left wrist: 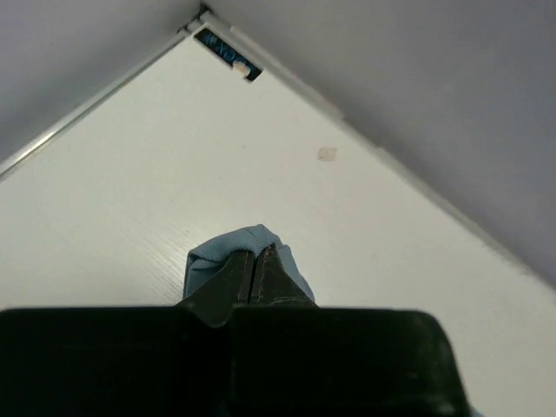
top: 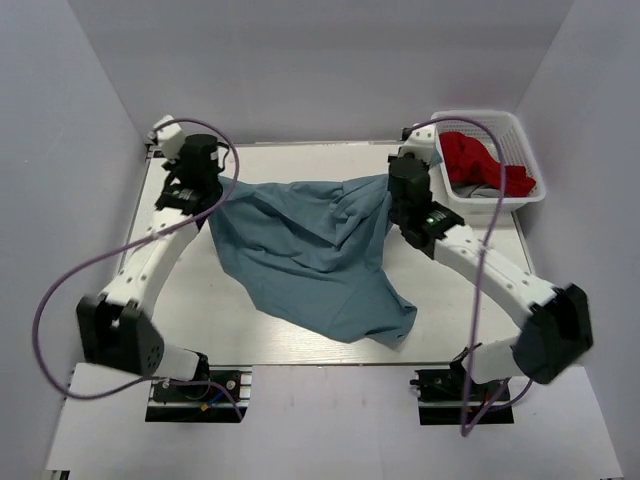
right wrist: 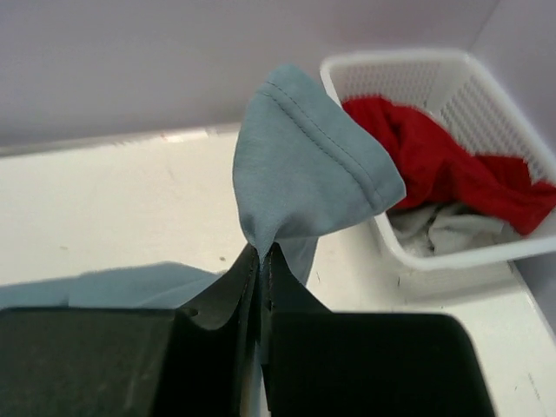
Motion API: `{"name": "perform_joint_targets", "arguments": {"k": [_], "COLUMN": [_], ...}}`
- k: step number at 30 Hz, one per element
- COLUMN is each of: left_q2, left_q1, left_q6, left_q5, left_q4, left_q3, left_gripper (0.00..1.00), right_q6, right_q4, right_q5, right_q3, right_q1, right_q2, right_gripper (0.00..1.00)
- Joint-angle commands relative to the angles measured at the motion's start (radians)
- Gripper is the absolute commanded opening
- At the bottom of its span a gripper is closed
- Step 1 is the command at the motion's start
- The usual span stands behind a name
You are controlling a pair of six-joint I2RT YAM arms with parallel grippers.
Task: Fold and stack the t-shirts
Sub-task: Flatten out the tshirt
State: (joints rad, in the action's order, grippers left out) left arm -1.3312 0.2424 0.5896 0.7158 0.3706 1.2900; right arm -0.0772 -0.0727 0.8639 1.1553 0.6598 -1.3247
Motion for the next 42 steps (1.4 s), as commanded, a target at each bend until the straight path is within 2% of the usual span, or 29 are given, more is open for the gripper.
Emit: {"name": "perform_joint_targets", "arguments": {"k": [1,3,7,8,9,10,11,12,13,14,15,17,18,19,21,22,24,25,27,28,29,31,32,34,36,38,42], "left_q2": [-0.135,-0.305,-0.598,-0.653,-0.708,-0.818,-0.870,-0.914,-0.956,-1.009,-1.010,-0.993,-0.928,-0.887,-0.794,-0.696,-0.594,-0.548,-0.418,-0.384,-0.353,-0.281,-0.258,-0.179,-0.122,-0.083,-0.123], "left_q1": [-0.024,-0.035,-0.060,-0.071,-0.071,-0.083,-0.097,-0.097,-0.097,-0.106,-0.106,-0.106,-0.106,-0.106,-0.106,-0.106,-0.106,-0.094,-0.084,-0.084,-0.084,-0.084,-0.074,-0.074,-0.064,-0.064,-0.064], "left_q6": [-0.011,-0.011,-0.011,-0.011,-0.011,-0.011,-0.011,-0.011,-0.020,-0.030,-0.030,-0.030,-0.030,-0.030,-0.030,-0.019,-0.005,0.018,0.036,0.036,0.061,0.099,0.108,0.130,0.139,0.125,0.125], "left_q5": [0.048,0.048,0.037,0.037,0.037,0.022,-0.013,-0.030,-0.042,-0.053,-0.065,-0.065,-0.065,-0.078,-0.092,-0.111,-0.177,-0.224,-0.262,-0.327,-0.361,-0.403,-0.417,-0.472,-0.527,-0.527,-0.489], "left_q4": [-0.073,-0.091,-0.019,0.008,0.022,0.045,0.080,0.149,0.184,0.220,0.284,0.300,0.300,0.288,0.287,0.287,0.275,0.265,0.229,0.199,0.199,0.214,0.214,0.214,0.136,0.079,0.117], "left_q3": [0.041,0.086,0.332,0.382,0.431,0.550,0.619,0.685,0.806,0.857,0.893,0.890,0.856,0.765,0.666,0.561,0.391,0.331,0.141,0.084,0.033,-0.085,-0.122,-0.233,-0.347,-0.412,-0.402], "left_gripper": [0.00,0.00,0.00,0.00,0.18,0.29,0.43,0.56,0.86,1.00,1.00,1.00,1.00,1.00,1.00,1.00,1.00,1.00,1.00,1.00,1.00,1.00,1.00,1.00,1.00,1.00,1.00], "right_q6": [-0.076,-0.113,-0.156,-0.170,-0.186,-0.188,-0.155,-0.151,-0.145,-0.138,-0.145,-0.151,-0.154,-0.160,-0.168,-0.171,-0.202,-0.210,-0.249,-0.263,-0.280,-0.332,-0.349,-0.399,-0.420,-0.444,-0.464], "right_q4": [-0.101,-0.090,-0.049,0.011,0.066,0.095,0.108,0.123,0.181,0.203,0.218,0.261,0.263,0.255,0.234,0.226,0.225,0.229,0.252,0.269,0.283,0.283,0.280,0.292,0.307,0.310,0.294], "right_q5": [0.035,0.000,-0.084,-0.138,-0.147,-0.166,-0.177,-0.199,-0.204,-0.216,-0.251,-0.290,-0.322,-0.351,-0.423,-0.481,-0.564,-0.629,-0.667,-0.686,-0.713,-0.738,-0.749,-0.741,-0.736,-0.805,-0.853], "right_q3": [0.050,0.096,0.294,0.434,0.478,0.515,0.550,0.648,0.678,0.719,0.721,0.670,0.646,0.535,0.450,0.326,0.259,0.148,0.043,0.006,-0.100,-0.176,-0.275,-0.324,-0.391,-0.452,-0.575], "right_q1": [-0.063,-0.115,-0.192,-0.225,-0.232,-0.245,-0.258,-0.258,-0.264,-0.270,-0.269,-0.276,-0.273,-0.272,-0.267,-0.263,-0.259,-0.264,-0.261,-0.259,-0.258,-0.255,-0.255,-0.250,-0.250,-0.247,-0.235], "right_q2": [-0.133,-0.243,-0.524,-0.609,-0.648,-0.745,-0.772,-0.795,-0.839,-0.844,-0.840,-0.776,-0.748,-0.651,-0.579,-0.477,-0.412,-0.327,-0.274,-0.201,-0.176,-0.070,-0.047,0.048,0.125,0.163,0.229], "right_gripper": [0.00,0.00,0.00,0.00,0.01,0.12,0.28,0.59,0.74,0.84,0.90,0.90,0.90,0.90,0.90,0.90,0.90,0.90,0.90,0.90,0.90,0.90,0.90,0.90,0.90,0.90,0.90]}}
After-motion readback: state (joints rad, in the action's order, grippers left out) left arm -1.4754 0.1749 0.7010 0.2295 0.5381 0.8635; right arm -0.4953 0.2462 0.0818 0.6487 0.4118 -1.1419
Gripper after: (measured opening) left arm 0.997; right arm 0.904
